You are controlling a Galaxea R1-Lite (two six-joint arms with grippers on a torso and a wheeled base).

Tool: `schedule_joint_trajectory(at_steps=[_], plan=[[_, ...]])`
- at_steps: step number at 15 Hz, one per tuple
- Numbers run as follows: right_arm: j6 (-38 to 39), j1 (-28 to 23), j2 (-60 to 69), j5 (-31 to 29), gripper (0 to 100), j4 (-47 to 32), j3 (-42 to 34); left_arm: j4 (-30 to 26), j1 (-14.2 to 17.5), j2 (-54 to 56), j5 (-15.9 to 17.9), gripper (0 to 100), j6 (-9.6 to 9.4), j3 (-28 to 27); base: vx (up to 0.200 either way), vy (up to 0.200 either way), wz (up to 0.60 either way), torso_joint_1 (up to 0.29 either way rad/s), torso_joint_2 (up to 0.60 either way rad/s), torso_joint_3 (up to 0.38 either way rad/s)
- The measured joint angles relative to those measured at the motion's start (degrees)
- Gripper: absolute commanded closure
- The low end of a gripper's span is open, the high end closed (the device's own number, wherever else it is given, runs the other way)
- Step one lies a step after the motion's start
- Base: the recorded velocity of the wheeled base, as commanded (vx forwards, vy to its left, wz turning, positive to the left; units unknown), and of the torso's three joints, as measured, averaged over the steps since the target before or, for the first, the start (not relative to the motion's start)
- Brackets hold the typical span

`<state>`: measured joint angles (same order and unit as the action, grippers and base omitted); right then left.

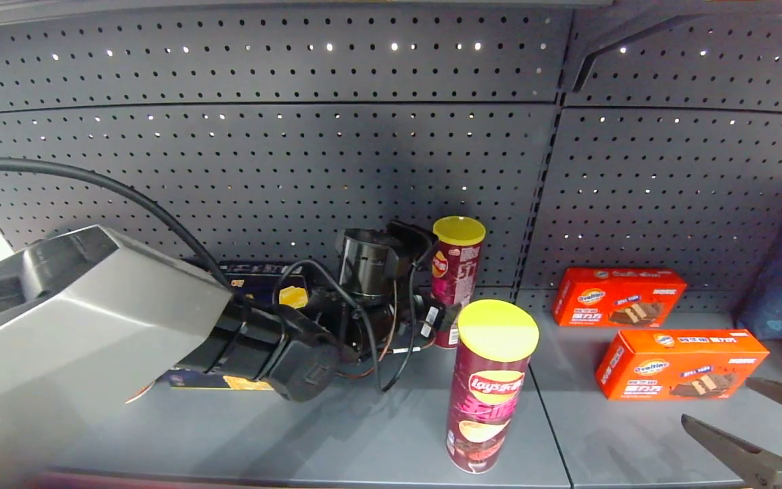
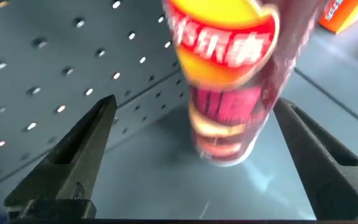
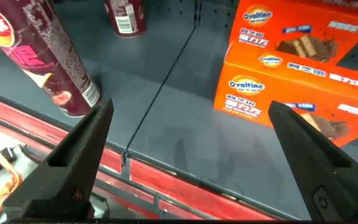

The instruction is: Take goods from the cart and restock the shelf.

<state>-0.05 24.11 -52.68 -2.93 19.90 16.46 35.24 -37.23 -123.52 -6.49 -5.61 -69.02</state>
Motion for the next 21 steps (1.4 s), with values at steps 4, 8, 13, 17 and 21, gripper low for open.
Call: schedule_joint_trajectory(at_steps=[4,8,13,17,21], plan=[[-0.4,3.4,-5.0,-0.4,0,0.7,-0.3,0.0,0.1,4.4,0.0,0,-0.22,5.9,0.0,0.0,0.0,0.0,0.0,0.0],[0.3,7.4,-11.6,-3.1,0,1.7,-0.2,-0.1,0.0,9.8,0.3,0,-0.93,13.0,0.0,0.0,0.0,0.0,0.0,0.0],[1.1,9.6,-20.7,-3.8,0,10.4,0.7,0.0,0.0,17.8,0.3,0,-0.85,22.0,0.0,0.0,0.0,0.0,0.0,0.0],[0.7,9.7,-25.6,-3.9,0,10.3,1.4,0.0,0.0,22.3,0.3,0,-0.88,25.6,0.0,0.0,0.0,0.0,0.0,0.0],[0.6,9.6,-29.5,-5.9,0,10.2,4.8,-0.3,0.0,25.4,0.2,0,-1.26,27.6,0.0,0.0,0.0,0.0,0.0,0.0]])
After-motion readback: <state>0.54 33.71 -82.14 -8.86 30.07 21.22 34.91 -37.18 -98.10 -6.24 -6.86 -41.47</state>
